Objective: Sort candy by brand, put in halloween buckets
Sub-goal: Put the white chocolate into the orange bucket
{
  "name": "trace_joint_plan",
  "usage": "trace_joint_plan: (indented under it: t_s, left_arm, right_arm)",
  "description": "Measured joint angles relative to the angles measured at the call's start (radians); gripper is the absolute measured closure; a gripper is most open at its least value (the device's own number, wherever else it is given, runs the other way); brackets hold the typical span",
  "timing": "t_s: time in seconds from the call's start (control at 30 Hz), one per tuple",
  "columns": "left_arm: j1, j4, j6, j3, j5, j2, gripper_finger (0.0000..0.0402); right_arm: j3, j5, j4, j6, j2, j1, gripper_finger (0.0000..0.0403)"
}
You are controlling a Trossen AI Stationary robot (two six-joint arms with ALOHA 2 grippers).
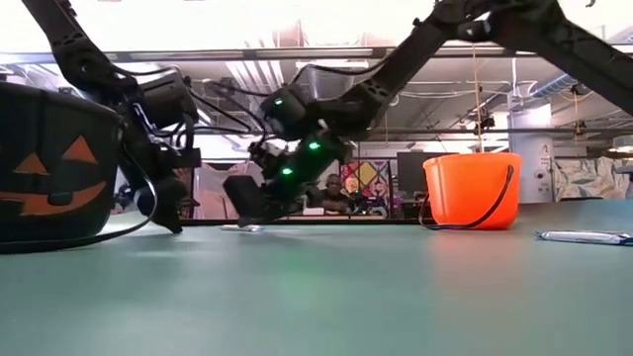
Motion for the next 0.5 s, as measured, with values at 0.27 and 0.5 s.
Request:
trace_joint_plan:
  t_s: [0.27,0.5]
  left_arm:
    - [-0.003,-0.001,-0.027,-0.001,0.006,0.000,0.0401]
    - [-0.003,-0.009,-0.023,-0.001,0.000,-0.013,0.0401]
  right_arm:
    - [0.224,0.047,-0.265,0.112,0.054,-0.020,0.0173]
    - [0.414,-0.097,-0.395,0.315,0.094,-0.060,0.0221]
